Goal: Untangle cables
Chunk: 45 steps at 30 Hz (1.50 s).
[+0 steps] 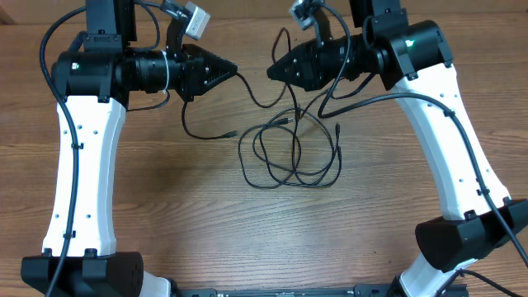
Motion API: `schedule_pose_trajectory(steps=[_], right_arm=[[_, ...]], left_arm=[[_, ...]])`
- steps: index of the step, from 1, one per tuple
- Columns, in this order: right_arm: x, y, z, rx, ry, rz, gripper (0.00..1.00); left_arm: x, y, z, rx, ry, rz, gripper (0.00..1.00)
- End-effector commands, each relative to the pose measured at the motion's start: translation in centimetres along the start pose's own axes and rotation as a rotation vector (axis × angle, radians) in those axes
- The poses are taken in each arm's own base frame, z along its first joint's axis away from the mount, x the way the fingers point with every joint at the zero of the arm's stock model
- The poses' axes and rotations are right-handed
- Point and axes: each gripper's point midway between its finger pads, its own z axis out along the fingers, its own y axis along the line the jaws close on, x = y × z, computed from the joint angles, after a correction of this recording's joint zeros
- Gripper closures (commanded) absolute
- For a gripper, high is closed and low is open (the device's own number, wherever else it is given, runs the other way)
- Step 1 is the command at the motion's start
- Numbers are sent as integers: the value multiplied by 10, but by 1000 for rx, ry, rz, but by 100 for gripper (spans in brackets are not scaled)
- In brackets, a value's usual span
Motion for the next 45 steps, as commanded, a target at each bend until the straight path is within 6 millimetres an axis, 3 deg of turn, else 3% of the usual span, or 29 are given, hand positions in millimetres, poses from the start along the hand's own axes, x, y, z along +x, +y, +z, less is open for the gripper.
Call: schedule_pose_trajectory(steps=[1,16,23,29,32,33,34,35,36,38,41,42,45], right_arm=[[3,15,5,-108,-13,-184,93],[8,24,10,-190,-21,-237,82],[11,36,21,-210,-7,-333,67],[6,14,31,-52,9,-384,63],[0,13,31,-41,-11,-410,62],[-2,13,31,-40,-19,-418,64],[-5,12,31,-32,-27,-425,85],[-5,10,31,-19,-26,-420,91],[-6,7,31,-2,-24,-408,96],[-6,0,31,39,-19,-366,96],[-8,-10,30,95,-20,-302,96],[-10,-13,30,114,-25,-284,96],[-19,-29,28,219,-52,-219,96]], left_arm=[[-9,-28,-5,183,-59,31,96],[-12,-33,-6,213,-70,37,96],[-13,-33,-6,214,-70,18,96],[-15,-42,-9,266,-83,18,96],[-15,-44,-9,282,-87,17,95],[-16,-46,-10,292,-89,17,96],[-16,-47,-10,296,-90,18,96],[-16,-46,-10,296,-90,18,96],[-16,-46,-10,295,-90,18,96],[-15,-42,-11,275,-89,17,96],[-13,-27,-10,193,-76,12,83],[-12,-22,-11,166,-73,7,72],[-12,-2,-18,79,-72,-63,22]])
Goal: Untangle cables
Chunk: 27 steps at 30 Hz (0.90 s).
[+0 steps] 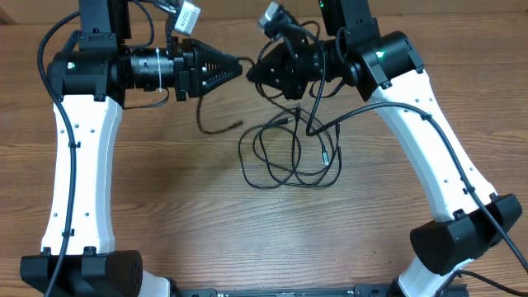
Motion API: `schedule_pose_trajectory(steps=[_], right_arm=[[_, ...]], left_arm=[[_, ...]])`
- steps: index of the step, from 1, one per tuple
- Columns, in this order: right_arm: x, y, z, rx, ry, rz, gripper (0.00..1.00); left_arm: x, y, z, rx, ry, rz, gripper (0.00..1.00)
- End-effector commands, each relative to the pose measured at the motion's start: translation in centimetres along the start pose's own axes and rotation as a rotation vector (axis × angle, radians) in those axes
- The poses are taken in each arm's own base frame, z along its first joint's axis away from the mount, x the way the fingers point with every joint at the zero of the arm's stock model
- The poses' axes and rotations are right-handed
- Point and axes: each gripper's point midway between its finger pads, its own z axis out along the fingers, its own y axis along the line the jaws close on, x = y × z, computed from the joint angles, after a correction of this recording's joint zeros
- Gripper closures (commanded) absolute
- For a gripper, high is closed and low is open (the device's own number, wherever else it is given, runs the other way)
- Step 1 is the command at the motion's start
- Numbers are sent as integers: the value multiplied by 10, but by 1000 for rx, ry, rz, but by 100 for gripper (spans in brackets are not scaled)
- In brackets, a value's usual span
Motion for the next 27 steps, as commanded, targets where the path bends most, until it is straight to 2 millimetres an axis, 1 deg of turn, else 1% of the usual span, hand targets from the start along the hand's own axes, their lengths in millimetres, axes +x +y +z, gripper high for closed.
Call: schedule_pose_trajectory(steps=[1,2,5,6,9,10,12,14,15,17,20,23,24,25,26,27], right_arm=[[0,-32,-5,193,3,125,96],[-1,-40,-6,241,-1,153,96],[-6,-46,-7,285,-33,235,96],[-9,-49,-6,292,-59,313,96],[-14,-56,-1,292,-103,459,96],[-13,-58,4,287,-108,488,96],[-11,-62,18,273,-111,557,96],[-8,-62,38,246,-107,601,96],[-9,-59,49,219,-105,592,96],[-13,-52,72,167,-115,573,96],[-22,-45,104,116,-158,615,96],[-27,-38,136,52,-196,746,96],[-27,-34,149,26,-201,786,96],[-25,-22,168,-26,-193,808,96],[-23,-16,176,-49,-182,812,96],[-17,-6,190,-83,-159,811,96]], left_arm=[[1,25,-17,-127,-11,-94,9],[0,32,-23,-156,-20,-124,0],[-1,46,-42,-214,-56,-214,0],[-2,49,-47,-229,-69,-259,0],[-2,60,-61,-277,-102,-361,0],[-1,66,-67,-309,-114,-398,0],[3,84,-86,-405,-150,-498,0],[6,94,-102,-459,-181,-563,0],[7,97,-111,-473,-199,-581,0],[8,101,-123,-491,-222,-597,0],[10,101,-139,-521,-248,-608,0],[16,99,-157,-592,-262,-608,0],[20,99,-164,-643,-264,-618,0],[24,100,-171,-698,-265,-625,0],[27,100,-175,-727,-265,-630,0],[29,99,-178,-760,-264,-632,1]])
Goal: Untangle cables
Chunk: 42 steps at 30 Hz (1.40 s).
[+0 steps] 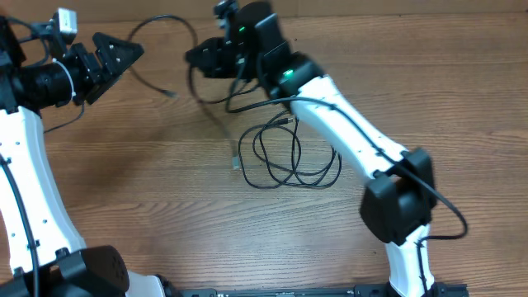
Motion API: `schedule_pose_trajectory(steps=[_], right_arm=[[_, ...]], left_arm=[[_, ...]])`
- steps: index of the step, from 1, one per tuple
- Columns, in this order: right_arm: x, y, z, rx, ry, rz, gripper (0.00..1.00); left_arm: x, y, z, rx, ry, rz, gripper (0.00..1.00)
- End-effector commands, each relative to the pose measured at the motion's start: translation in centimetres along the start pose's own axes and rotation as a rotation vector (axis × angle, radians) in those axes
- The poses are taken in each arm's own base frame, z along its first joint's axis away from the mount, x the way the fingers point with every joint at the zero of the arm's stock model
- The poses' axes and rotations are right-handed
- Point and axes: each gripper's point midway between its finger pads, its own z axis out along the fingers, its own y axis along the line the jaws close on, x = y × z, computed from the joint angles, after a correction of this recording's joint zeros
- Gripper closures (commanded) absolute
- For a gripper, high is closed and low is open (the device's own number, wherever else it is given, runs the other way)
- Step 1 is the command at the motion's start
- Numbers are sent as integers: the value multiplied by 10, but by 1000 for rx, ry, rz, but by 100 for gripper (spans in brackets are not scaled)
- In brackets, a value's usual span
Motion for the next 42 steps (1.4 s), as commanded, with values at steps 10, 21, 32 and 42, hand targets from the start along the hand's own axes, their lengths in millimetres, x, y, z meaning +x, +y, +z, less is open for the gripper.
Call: schedule_pose_trajectory(steps=[10,21,32,42], right_arm=[[101,-27,61,83,227,91,15],[33,-142,-64,496,175,238,0],[44,-213,-203,750,330,348,0],[38,-219,-208,747,334,278,0]], left_arm=[[4,4,-29,-176,-93,-44,0],[24,41,-26,-430,-72,-244,0],[107,132,-3,-933,-61,-685,1],[168,214,-19,-1276,23,-599,16]])
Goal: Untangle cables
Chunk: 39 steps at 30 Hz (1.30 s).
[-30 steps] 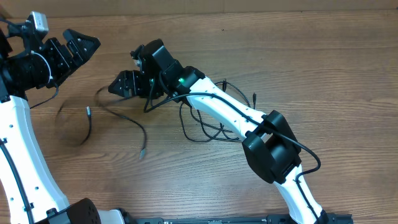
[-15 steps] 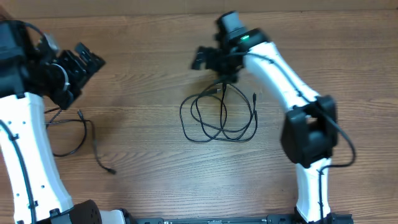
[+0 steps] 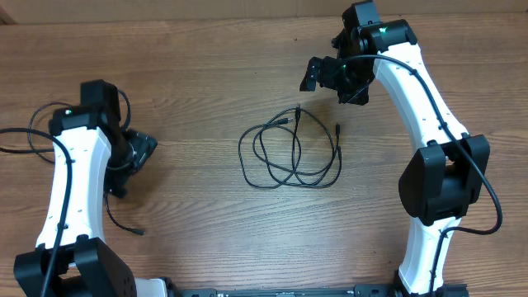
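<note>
A tangle of thin black cables [image 3: 289,155] lies in loose loops at the table's middle, its plug ends [image 3: 295,110] pointing up and right. A separate black cable [image 3: 124,224] trails on the wood at the far left, with another stretch by the left edge [image 3: 16,134]. My left gripper [image 3: 124,175] points down over the left side and seems shut on this cable. Its fingertips are largely hidden under the wrist. My right gripper [image 3: 312,74] hovers above and to the right of the tangle, open and empty.
The wooden table [image 3: 198,239] fills the view. The white left arm [image 3: 70,190] stands along the left side and the white right arm [image 3: 421,91] arches down the right side. Both arm bases sit at the front edge.
My left gripper has moved from the far left back corner down to the left middle, carrying the pulled-out cable with it. My right gripper let go and moved from the back centre to the right.
Both grippers held one cable close together behind the tangle, first apart, then nearly touching. Then the left gripper was far left and the right one had reached across, the cable stretched between them. Now that cable lies at the left, apart from the remaining loops.
</note>
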Motion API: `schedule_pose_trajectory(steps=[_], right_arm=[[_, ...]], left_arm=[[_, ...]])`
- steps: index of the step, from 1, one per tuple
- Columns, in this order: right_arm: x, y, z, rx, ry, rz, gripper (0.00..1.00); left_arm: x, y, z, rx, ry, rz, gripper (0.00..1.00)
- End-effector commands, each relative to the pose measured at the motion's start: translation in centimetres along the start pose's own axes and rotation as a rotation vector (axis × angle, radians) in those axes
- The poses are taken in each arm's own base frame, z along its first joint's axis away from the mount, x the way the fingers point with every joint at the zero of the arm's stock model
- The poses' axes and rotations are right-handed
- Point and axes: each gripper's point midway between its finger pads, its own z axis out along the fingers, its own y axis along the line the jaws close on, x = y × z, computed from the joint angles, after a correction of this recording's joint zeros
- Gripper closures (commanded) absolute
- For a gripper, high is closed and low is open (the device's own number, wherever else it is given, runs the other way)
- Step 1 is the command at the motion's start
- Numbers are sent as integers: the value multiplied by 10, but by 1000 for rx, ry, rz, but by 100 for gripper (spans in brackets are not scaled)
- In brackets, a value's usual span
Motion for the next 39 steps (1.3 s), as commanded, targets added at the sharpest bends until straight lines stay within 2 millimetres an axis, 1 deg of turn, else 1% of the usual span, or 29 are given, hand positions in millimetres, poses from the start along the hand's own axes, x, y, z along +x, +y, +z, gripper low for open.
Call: schedule_pose_trajectory(steps=[1,4,5,8,10,11,12,14,17,19,20,21,22,23,25,31,33,35,39], right_arm=[[-6,4,-12,4,-43,-55,0],[-7,4,-12,8,-49,-57,0],[-8,4,-12,8,-51,-57,0],[-8,4,-12,8,-51,-57,0],[-8,4,-12,7,-51,-58,0],[-8,4,-12,7,-52,-58,0],[-8,4,-12,7,-53,-58,0],[-8,3,-12,15,-56,-58,0],[-10,-2,-12,40,-64,-58,0],[-10,-3,-12,46,-66,-57,0],[-10,-3,-12,46,-66,-58,0],[-11,-3,-12,46,-67,-57,0],[-11,-2,-12,45,-67,-57,0],[-11,-2,-12,45,-67,-57,0],[-10,-3,-12,46,-66,-57,0],[-11,-2,-12,45,-67,-57,0],[-12,-2,-12,43,-73,-59,0],[-14,-1,-13,41,-80,-61,0],[-14,-1,-13,40,-80,-61,0]], left_arm=[[-14,24,8,-128,-103,92,17],[-22,18,10,-125,-130,315,16],[-27,21,8,-151,-155,353,16],[-43,35,3,-251,-234,362,15],[-45,38,2,-269,-245,363,20],[-43,40,6,-273,-238,363,23],[-41,41,10,-277,-231,358,23],[-37,45,20,-284,-224,340,21],[-31,52,45,-297,-219,337,21],[-27,57,56,-307,-214,337,26],[-27,58,60,-306,-214,332,36],[-28,60,64,-303,-219,316,57],[-31,62,69,-294,-229,278,91],[-34,64,72,-288,-236,250,96],[-43,68,76,-267,-247,189,96],[-82,75,88,-176,-282,26,96],[-83,71,96,-140,-253,8,96],[-77,66,107,-125,-207,13,96],[-67,70,131,-171,-134,31,96]])
